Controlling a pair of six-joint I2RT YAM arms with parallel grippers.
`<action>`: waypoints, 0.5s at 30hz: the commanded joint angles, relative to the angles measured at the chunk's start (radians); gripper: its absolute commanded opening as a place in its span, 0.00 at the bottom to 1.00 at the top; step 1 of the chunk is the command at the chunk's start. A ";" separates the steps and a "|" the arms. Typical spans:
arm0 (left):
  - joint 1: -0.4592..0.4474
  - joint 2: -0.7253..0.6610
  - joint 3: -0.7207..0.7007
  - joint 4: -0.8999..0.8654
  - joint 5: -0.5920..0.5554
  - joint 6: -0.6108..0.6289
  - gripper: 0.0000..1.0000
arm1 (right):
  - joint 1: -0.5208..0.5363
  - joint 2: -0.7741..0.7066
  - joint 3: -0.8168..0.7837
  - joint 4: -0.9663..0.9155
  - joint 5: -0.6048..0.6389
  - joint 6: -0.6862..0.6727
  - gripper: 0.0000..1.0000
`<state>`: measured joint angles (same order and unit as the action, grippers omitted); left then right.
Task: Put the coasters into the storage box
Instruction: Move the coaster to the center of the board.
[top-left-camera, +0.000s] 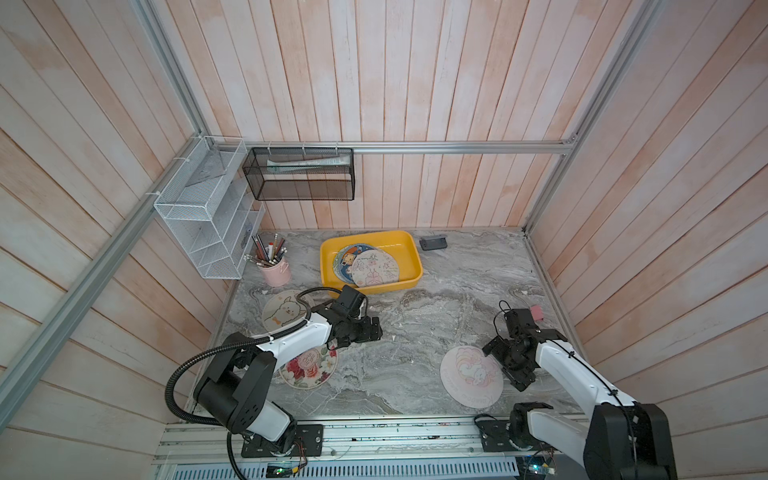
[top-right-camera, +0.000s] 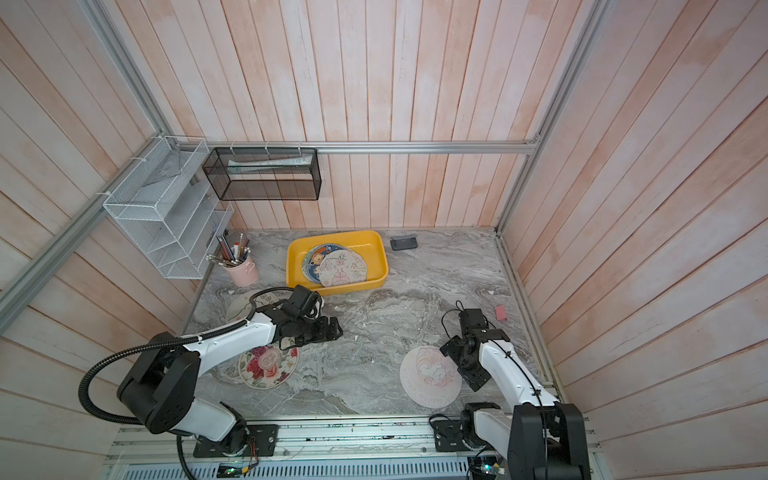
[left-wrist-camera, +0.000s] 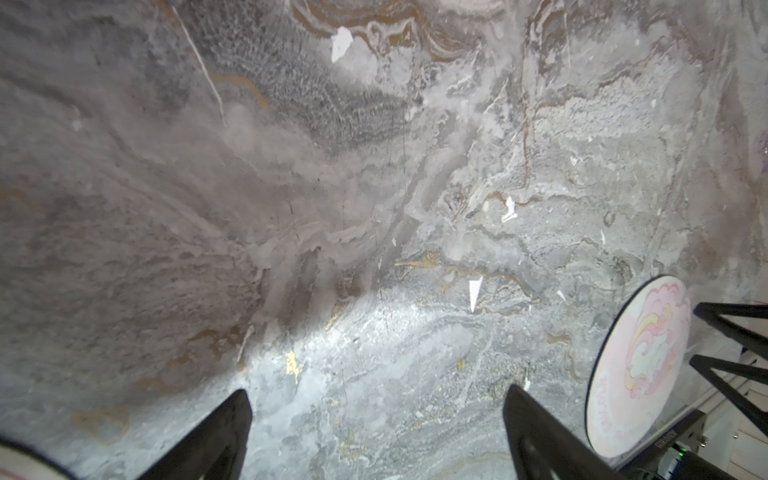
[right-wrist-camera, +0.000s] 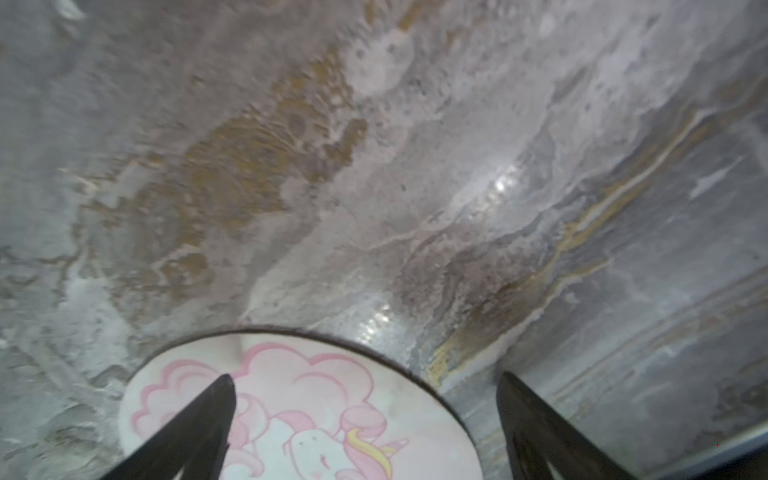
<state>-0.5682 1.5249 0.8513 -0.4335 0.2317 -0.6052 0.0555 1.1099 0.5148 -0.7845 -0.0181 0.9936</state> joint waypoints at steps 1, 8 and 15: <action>0.003 0.011 0.012 0.007 0.013 0.018 0.95 | -0.005 -0.016 -0.037 0.010 -0.032 0.039 0.98; 0.003 0.019 0.018 0.006 0.013 0.023 0.95 | 0.008 -0.018 -0.097 0.077 -0.168 0.048 0.98; 0.004 0.017 0.014 0.010 0.014 0.016 0.96 | 0.088 -0.057 -0.110 0.085 -0.241 0.116 0.98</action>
<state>-0.5682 1.5333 0.8513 -0.4320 0.2317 -0.6018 0.1089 1.0370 0.4824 -0.7513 -0.1040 1.0439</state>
